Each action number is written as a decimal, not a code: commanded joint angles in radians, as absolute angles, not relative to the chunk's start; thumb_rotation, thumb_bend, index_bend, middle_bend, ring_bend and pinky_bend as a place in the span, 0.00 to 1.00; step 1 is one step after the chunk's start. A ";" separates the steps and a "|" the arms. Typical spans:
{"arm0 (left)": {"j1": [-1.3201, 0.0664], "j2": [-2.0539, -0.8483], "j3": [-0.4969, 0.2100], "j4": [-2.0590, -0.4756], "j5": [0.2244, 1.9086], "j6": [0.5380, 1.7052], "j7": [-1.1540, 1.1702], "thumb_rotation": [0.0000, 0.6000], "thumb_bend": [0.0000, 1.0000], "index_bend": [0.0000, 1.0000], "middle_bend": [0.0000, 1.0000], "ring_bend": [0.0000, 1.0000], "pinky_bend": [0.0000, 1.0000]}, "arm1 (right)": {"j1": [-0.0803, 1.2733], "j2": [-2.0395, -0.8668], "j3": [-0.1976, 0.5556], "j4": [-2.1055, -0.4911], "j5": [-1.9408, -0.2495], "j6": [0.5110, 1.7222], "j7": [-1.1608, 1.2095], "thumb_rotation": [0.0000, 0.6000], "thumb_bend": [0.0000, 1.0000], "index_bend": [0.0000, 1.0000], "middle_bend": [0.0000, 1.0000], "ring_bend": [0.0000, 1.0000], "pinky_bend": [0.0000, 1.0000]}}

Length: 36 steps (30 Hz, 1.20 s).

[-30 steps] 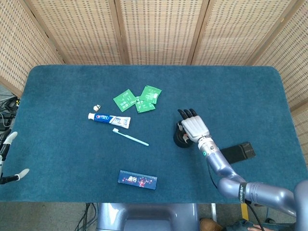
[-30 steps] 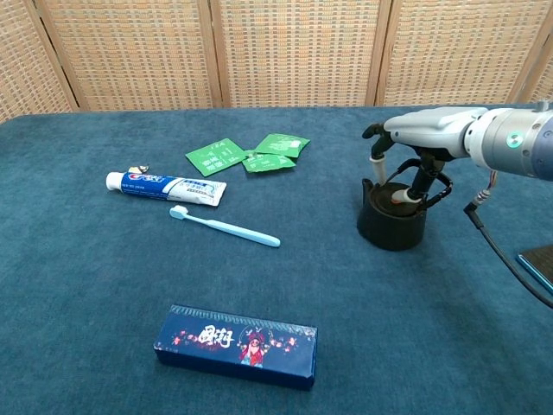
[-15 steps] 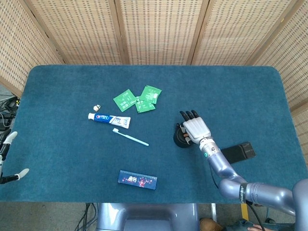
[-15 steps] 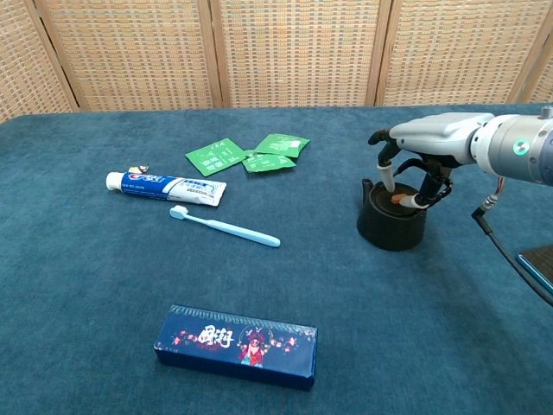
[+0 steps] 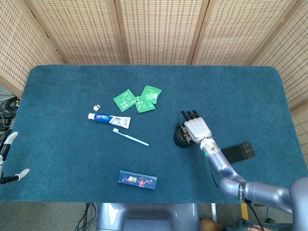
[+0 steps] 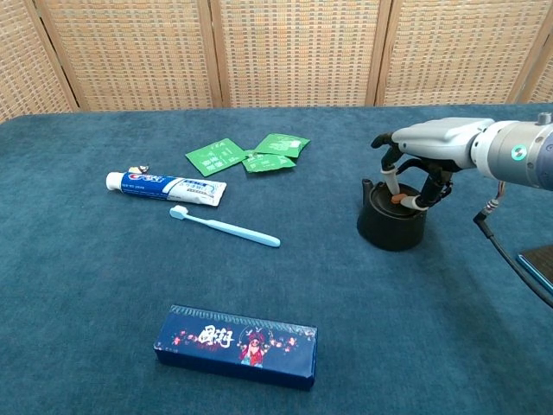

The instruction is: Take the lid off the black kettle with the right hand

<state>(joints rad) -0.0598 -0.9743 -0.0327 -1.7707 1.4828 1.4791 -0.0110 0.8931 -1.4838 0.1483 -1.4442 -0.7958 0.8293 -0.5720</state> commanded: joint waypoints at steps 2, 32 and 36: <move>-0.059 -0.973 -0.032 -1.771 1.483 1.480 -0.014 1.00 0.00 0.00 0.00 0.00 0.00 | 0.895 -1.485 0.144 -1.441 -0.791 0.834 -0.574 1.00 0.55 0.60 0.08 0.00 0.00; -0.046 -0.960 -0.016 -1.776 1.535 1.512 -0.044 1.00 0.00 0.00 0.00 0.00 0.00 | 0.809 -1.265 0.137 -1.781 -1.047 1.005 -0.497 1.00 0.59 0.75 0.10 0.00 0.00; -0.035 -0.954 -0.007 -1.775 1.561 1.535 -0.061 1.00 0.00 0.00 0.00 0.00 0.00 | 0.766 -1.237 0.067 -1.836 -1.151 1.032 -0.510 1.00 0.59 0.75 0.10 0.00 0.00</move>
